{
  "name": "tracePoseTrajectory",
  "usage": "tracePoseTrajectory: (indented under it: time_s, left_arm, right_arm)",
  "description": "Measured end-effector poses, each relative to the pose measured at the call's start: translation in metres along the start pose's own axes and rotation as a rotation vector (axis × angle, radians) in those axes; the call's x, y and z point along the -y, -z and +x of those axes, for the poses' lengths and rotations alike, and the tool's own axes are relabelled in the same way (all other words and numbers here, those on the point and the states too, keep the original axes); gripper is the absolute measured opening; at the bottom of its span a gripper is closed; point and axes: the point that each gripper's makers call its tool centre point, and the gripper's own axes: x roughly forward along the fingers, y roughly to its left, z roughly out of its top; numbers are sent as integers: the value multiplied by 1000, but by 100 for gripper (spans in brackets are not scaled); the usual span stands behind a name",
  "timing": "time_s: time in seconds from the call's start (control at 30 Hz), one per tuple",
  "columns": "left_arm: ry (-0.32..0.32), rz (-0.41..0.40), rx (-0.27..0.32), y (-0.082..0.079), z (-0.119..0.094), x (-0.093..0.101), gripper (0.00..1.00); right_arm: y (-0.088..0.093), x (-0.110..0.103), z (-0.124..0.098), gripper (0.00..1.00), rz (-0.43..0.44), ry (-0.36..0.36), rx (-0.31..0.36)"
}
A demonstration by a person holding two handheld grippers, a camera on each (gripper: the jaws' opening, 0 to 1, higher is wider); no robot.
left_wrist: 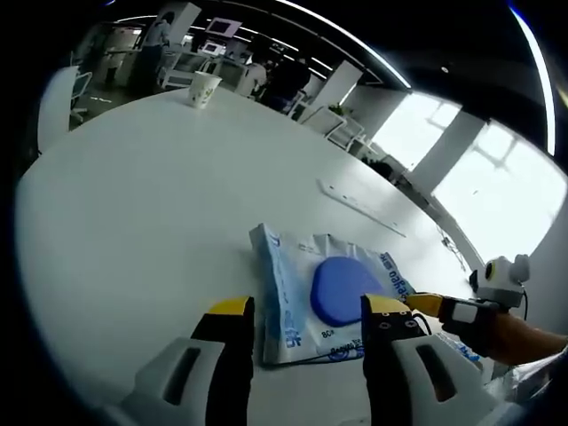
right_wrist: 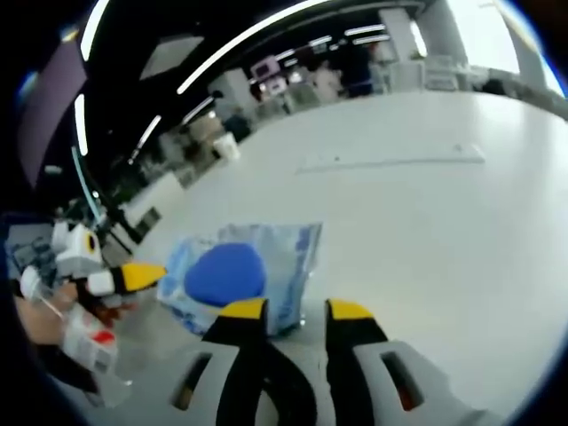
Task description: Arrange the tabletop items into an orderly group along one side of the table until the central work area is clear of visible clutter.
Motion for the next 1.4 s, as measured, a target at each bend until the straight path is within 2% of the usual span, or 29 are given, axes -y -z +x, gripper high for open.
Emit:
tracePoseTrajectory:
  time_s: [0.1,0.2,0.33,0.43,0.47,0.63,0.73,0.87,1.1,1.2,1.4]
  left_arm:
    - [7,-8,-13,3,2,2,39]
    - [-2,27,-39,8,4,1,32]
    - [-14,49,-51,8,4,-2,24]
    - [-31,85,-51,6,2,-7,8]
    - [-26,83,-43,4,1,-6,7]
    - [-2,80,-20,-6,2,-4,5]
    - [7,96,0,-17,0,3,4]
    - [36,155,32,-37,-3,20,3]
    - [99,209,57,-58,-5,49,3]
    - [131,243,47,-60,-4,62,3]
    - [181,272,17,-54,2,82,3]
  right_arm:
    - [0,0,1,15,1,-2,1]
    - [-1,-3,1,5,-6,-14,7]
    - [-4,-2,0,1,-5,-7,17]
    - [-6,0,-2,0,-14,7,25]
    - [-8,-1,-3,0,-13,2,29]
    - [-17,-6,-8,0,-16,-4,61]
    - [-24,-10,-13,0,-15,-4,85]
    - [-39,-13,-25,0,-18,-1,128]
    - [-57,-11,-48,0,-12,26,185]
    - [-60,-7,-60,0,-18,46,199]
    - [-64,4,-80,0,-19,88,216]
